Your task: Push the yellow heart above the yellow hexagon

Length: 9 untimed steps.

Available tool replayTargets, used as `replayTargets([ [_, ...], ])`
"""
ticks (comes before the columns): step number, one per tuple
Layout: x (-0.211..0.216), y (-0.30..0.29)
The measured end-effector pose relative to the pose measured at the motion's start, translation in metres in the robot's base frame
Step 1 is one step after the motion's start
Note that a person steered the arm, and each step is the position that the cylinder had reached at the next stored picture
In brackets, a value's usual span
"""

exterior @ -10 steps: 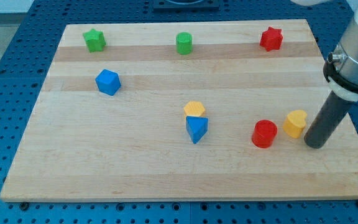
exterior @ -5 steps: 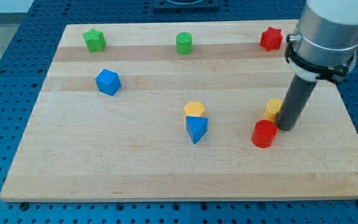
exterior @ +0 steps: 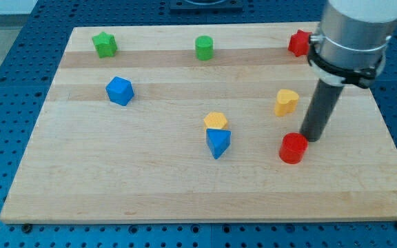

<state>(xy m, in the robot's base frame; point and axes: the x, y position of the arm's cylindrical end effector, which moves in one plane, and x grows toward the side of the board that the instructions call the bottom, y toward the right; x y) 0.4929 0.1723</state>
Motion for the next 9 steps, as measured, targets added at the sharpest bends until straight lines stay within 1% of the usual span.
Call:
replayTargets([
  [1,-0.028,0.006],
  [2,-0.071,0.006],
  [4,-0.071,-0.020],
  [9,-0.072,-0.153],
])
